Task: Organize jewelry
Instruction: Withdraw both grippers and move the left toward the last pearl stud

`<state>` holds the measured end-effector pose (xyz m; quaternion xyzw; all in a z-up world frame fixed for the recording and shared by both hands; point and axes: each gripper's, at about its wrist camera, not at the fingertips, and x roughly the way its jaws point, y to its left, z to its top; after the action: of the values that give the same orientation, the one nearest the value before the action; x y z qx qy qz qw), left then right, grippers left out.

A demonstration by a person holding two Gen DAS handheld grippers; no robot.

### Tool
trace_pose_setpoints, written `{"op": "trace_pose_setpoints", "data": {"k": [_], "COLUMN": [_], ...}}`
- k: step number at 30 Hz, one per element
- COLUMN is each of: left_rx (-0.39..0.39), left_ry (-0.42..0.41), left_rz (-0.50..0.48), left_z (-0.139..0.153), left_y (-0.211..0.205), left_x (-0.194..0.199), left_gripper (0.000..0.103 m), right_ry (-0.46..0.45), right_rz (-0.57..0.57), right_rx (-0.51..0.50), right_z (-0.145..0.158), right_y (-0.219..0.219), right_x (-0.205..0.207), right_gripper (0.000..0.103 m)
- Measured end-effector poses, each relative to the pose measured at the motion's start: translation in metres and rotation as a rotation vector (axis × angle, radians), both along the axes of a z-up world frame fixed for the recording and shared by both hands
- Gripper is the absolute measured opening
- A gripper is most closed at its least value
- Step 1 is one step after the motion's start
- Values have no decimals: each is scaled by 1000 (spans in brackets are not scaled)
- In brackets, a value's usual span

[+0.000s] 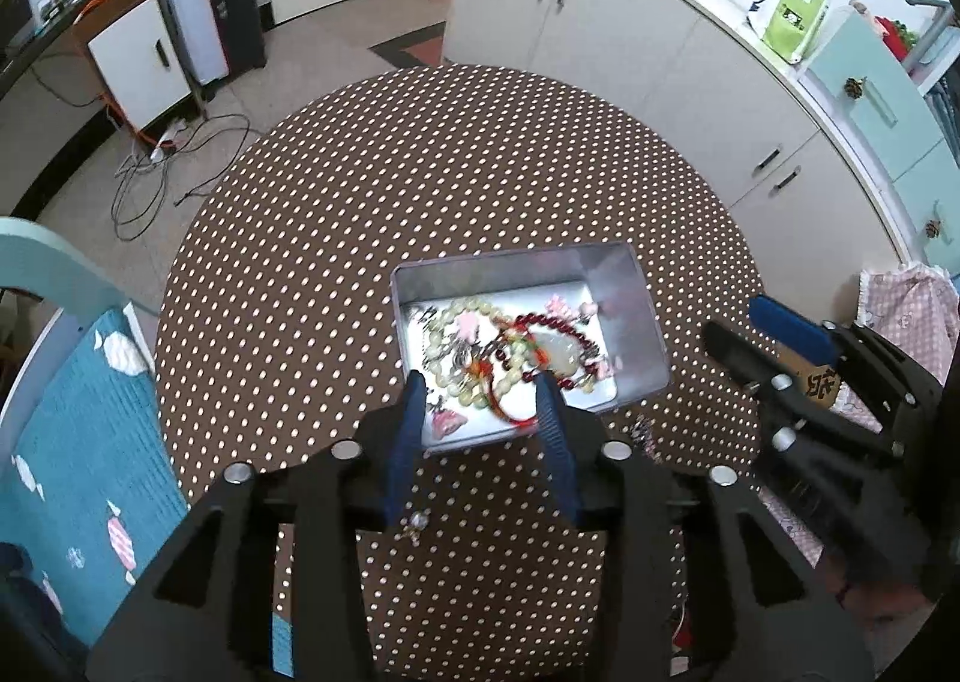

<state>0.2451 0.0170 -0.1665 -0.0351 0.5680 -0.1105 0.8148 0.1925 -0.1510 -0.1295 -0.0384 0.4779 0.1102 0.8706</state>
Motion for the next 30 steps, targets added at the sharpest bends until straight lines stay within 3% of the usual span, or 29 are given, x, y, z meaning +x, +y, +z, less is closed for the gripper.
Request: {"op": "trace_pose_setpoints", "data": {"k": [2,7,10,12,18,25,30], "left_rx": [11,34,44,56,80,50,31], "left_ry": [14,45,64,83,148,188,165], "left_rz": [14,60,79,97,119,117,110], "left_z": [-4,-13,-19,-25,-48,-73,-86], "left_y": [5,19,28,32,36,35,34], "left_x": [-4,-17,-25,-32,-52,-74,-77], "left_gripper": [40,56,64,75,86,83,56], "right_ry": [12,40,54,78,161,218,242], "right_rz": [-32,-112,-134,-148,-139,-106,-110], "right_rx": [-7,-16,-19,-12,-7,-12,0], "right_z": [-2,-7,-10,-15,-38,-52,-59], "right_y": [-12,-41,-51,-56,-56,-48,-47], "right_x": [-3,-13,-19,-26,-44,-65,-77], "right_gripper": [42,49,56,59,72,83,84]}}
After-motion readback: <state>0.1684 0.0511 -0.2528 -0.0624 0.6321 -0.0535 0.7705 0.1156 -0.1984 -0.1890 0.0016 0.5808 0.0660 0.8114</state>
